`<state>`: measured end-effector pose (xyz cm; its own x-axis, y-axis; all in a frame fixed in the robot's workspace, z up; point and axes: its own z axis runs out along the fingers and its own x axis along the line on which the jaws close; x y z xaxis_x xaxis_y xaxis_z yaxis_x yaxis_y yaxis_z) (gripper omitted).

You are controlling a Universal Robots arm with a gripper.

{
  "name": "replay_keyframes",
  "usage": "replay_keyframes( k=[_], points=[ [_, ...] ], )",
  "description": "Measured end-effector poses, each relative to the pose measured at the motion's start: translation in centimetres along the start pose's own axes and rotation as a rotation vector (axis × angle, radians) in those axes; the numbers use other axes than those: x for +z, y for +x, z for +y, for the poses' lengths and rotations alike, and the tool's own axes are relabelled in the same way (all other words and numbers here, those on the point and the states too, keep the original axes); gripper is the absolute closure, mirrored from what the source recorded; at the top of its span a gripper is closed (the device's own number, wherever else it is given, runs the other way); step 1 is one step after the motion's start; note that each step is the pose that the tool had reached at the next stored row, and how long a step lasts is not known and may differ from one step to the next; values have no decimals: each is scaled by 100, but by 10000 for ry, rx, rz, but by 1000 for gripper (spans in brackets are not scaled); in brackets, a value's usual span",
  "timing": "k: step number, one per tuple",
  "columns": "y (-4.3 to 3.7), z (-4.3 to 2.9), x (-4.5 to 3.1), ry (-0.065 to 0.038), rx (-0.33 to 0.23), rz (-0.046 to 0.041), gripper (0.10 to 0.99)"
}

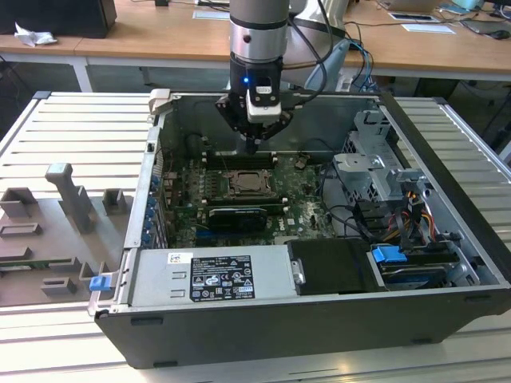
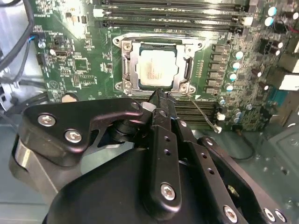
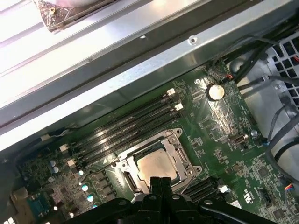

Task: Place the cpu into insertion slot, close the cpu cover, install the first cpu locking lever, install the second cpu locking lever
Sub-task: 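Install the first cpu locking lever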

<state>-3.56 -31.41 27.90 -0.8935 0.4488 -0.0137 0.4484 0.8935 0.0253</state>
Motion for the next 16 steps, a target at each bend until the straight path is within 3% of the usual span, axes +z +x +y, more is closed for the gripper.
replay_keyframes(
  k=[16],
  points=[
    [0,0,7,-51,-3632,91,980]
  ],
)
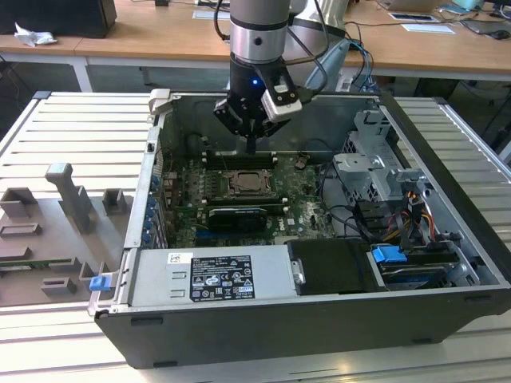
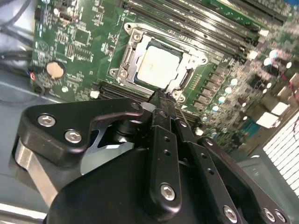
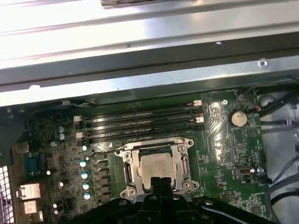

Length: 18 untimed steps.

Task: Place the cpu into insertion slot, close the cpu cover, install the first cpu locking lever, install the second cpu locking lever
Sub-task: 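Install the first cpu locking lever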

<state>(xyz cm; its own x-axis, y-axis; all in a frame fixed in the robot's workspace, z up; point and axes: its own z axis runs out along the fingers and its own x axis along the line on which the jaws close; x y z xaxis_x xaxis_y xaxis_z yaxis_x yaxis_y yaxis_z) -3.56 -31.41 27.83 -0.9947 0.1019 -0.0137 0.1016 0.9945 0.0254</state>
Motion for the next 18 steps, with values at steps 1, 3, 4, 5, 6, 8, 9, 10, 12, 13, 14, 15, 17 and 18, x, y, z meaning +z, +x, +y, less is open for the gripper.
replay_keyframes(
  k=[1,3,4,5,6,8,9,10,12,13,14,15,17,18],
  points=[
    [0,0,0,-1,-181,5,980],
    [0,0,0,-8,-719,19,980],
    [0,0,0,-10,-859,22,980],
    [0,0,0,-12,-1011,26,980],
    [1,-1,1,-15,-1231,32,980],
    [19,-3,1,-20,-1405,35,980],
    [37,-4,1,-20,-1412,36,980],
    [59,-7,0,-20,-1412,35,980],
    [106,-13,0,-25,-1410,21,980],
    [120,-15,-1,-24,-1410,16,980],
    [146,-18,-1,-25,-1412,8,980],
    [162,-20,-1,-25,-1412,6,980],
    [198,-24,-2,-25,-1412,4,980],
    [220,-26,-3,-25,-1411,3,980]
  ],
)
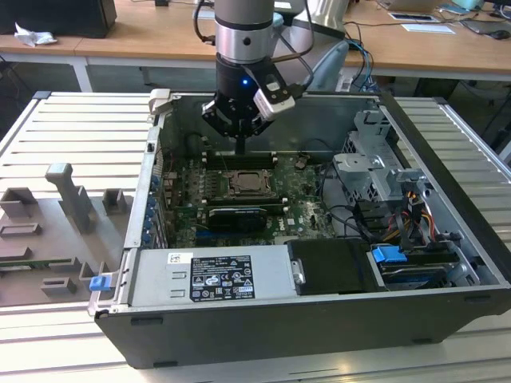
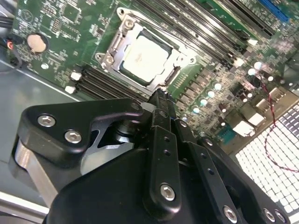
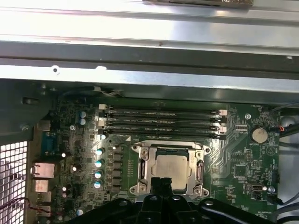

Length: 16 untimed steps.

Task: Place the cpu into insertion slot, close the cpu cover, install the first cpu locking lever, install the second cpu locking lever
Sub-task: 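Install the first cpu locking lever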

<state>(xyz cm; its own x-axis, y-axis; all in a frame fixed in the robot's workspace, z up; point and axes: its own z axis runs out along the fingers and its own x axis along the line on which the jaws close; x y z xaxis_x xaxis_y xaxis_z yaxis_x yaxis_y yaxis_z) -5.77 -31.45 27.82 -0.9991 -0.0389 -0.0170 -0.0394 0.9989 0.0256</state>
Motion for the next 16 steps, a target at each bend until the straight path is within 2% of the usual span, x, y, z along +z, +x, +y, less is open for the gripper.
replay_keyframes(
  k=[7,16],
  points=[
    [150,6,0,-6,-2,-11,980],
    [266,8,35,-5,-2,-11,980]
  ],
)
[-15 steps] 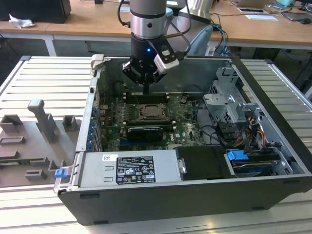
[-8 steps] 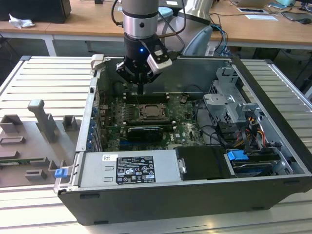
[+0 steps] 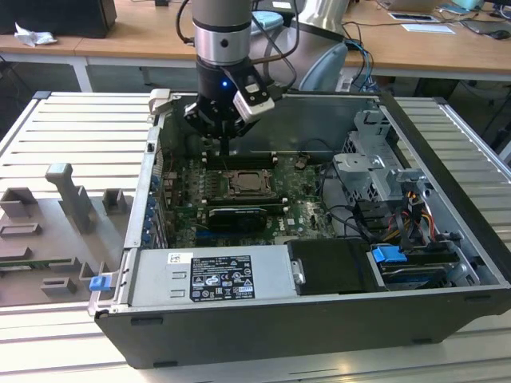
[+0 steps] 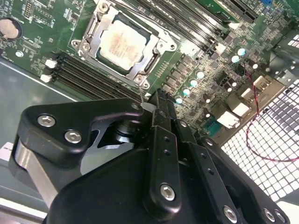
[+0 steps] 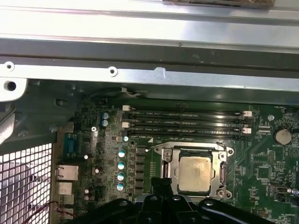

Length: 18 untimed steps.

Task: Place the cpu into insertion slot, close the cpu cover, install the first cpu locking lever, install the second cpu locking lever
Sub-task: 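Install the first cpu locking lever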

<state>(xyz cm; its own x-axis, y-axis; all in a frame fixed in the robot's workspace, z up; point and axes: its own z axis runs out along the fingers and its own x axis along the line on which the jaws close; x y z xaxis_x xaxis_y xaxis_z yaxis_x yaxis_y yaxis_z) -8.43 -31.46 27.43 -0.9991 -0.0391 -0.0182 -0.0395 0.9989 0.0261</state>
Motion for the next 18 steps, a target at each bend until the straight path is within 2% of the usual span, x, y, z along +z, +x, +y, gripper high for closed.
replay_keyframes(
  k=[5,12,18],
  points=[
    [73,3,21,-1,0,-1,980],
    [218,9,44,-2,1,-2,980],
    [234,77,94,1,1,1,980]
  ],
)
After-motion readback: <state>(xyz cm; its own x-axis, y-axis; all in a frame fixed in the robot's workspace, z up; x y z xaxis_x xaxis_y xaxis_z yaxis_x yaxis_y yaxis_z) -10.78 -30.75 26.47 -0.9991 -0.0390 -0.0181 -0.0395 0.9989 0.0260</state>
